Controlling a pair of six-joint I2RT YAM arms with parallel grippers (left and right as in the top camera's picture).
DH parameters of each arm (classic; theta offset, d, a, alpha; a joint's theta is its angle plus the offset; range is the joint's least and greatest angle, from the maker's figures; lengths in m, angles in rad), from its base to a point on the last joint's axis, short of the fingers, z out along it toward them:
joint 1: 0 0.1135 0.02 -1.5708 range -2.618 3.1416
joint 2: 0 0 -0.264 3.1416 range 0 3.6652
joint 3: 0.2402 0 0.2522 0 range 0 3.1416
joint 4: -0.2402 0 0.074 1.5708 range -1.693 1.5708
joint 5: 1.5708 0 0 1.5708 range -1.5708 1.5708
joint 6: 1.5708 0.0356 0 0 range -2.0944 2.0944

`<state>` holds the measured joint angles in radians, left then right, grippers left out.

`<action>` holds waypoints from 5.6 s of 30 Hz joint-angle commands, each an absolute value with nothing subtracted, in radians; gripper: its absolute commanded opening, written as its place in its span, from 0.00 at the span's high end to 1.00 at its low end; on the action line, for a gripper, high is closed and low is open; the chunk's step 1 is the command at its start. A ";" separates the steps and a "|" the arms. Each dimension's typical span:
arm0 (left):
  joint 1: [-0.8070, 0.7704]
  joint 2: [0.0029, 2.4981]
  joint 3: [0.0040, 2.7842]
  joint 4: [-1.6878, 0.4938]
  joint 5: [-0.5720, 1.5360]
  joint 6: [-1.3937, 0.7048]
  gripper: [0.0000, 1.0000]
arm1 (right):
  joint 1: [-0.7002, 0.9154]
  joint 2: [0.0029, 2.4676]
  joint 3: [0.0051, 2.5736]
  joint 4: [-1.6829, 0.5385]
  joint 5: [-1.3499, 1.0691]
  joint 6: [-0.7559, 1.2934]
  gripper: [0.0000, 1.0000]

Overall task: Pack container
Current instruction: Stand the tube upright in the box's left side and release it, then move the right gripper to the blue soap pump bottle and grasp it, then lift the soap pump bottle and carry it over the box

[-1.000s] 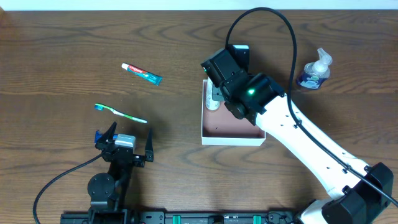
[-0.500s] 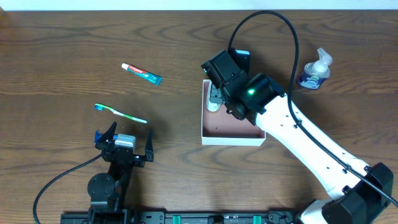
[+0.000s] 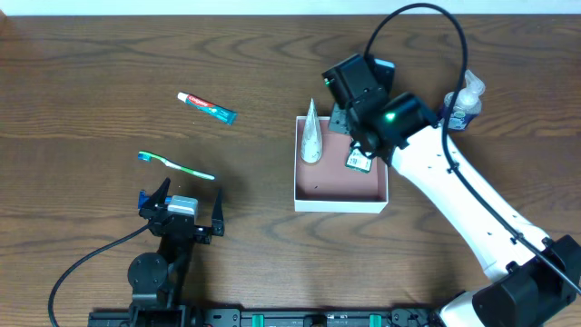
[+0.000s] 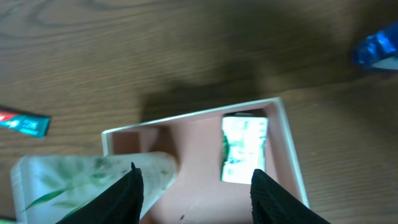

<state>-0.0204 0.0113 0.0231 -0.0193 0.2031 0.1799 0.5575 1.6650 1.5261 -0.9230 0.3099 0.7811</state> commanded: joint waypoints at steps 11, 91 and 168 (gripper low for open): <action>-0.015 0.006 0.004 -0.051 0.213 0.171 0.02 | 0.246 1.640 1.547 -0.865 0.228 0.430 0.27; -0.015 0.006 0.004 -0.051 0.213 0.171 0.02 | -0.143 1.851 1.542 -0.700 -0.061 -0.038 0.88; -0.015 0.006 0.004 -0.051 0.213 0.171 0.02 | 0.473 1.691 1.568 -0.646 -0.025 -0.028 0.87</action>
